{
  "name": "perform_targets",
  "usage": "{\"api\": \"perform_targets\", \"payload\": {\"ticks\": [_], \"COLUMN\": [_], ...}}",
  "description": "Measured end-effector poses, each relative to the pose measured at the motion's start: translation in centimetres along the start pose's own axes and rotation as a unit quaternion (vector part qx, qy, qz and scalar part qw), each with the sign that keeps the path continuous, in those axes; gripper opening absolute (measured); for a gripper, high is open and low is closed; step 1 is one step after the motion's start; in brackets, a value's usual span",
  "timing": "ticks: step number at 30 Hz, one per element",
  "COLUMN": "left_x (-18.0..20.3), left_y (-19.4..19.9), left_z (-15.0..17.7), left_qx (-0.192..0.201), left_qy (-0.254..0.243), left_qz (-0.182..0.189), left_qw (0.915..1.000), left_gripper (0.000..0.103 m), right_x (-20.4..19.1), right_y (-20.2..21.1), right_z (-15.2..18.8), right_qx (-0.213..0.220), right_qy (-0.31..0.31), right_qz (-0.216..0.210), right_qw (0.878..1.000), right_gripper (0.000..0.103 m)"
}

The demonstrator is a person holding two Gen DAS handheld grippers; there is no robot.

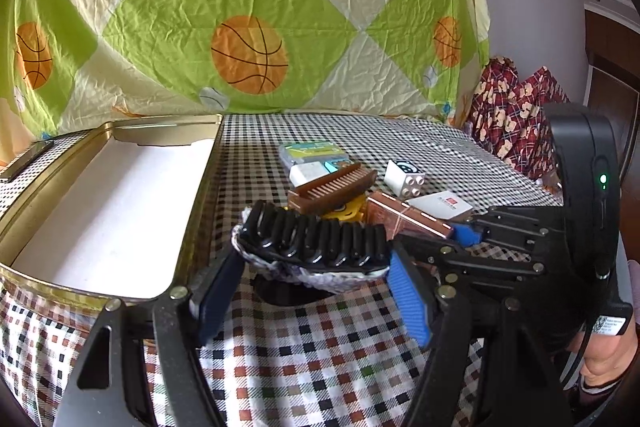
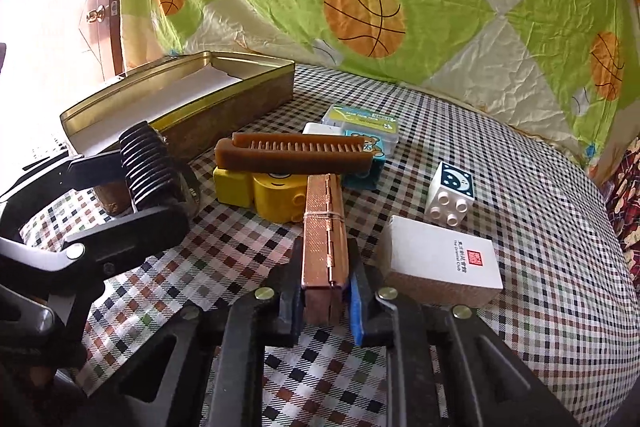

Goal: Organize rigid objects
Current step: 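Close the left tool on the black brush while the right tool grasps the copper box, then lift and carry the black brush and copper box over the gold tin tray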

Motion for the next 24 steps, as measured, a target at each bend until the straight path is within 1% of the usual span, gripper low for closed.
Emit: {"api": "perform_targets", "payload": {"ticks": [3, 5, 10, 12, 19, 24], "left_x": [0.1, 0.0, -0.4, -0.4, -0.2, 0.0], "left_y": [0.4, 0.5, 0.8, 0.9, 1.3, 1.5], "left_z": [0.1, 0.1, 0.0, -0.1, 0.0, 0.1], "left_qx": [0.012, 0.017, 0.03, 0.035, 0.049, 0.055], "left_qy": [-0.002, 0.0, 0.011, 0.01, 0.001, -0.003], "left_qz": [-0.005, -0.008, -0.011, -0.012, -0.017, -0.023], "left_qw": [0.9999, 0.9998, 0.9995, 0.9993, 0.9987, 0.9983], "left_gripper": [0.071, 0.071, 0.071, 0.071, 0.071, 0.071], "right_x": [0.0, 0.1, 0.1, 0.0, 0.1, 0.2], "right_y": [0.7, 0.9, 1.8, 2.2, 2.8, 3.6], "right_z": [0.0, 0.0, 0.0, 0.0, 0.0, 0.2], "right_qx": [0.021, 0.027, 0.054, 0.067, 0.09, 0.115], "right_qy": [-0.001, -0.002, -0.003, -0.005, -0.009, -0.012], "right_qz": [0.0, 0.0, 0.002, 0.003, 0.004, 0.01], "right_qw": [1.0, 1.0, 0.999, 0.998, 0.996, 0.993], "right_gripper": [0.019, 0.019, 0.019, 0.019, 0.019, 0.019]}}
Point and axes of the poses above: each gripper's, at about its wrist camera, not at the fingertips, and y roughly against the way its jaws point, x to its right, z to its underside, the point moved 2 cm from there along -y, roughly the way its jaws point, and after that the axes turned 7 degrees about x, right-handed, at the moved point
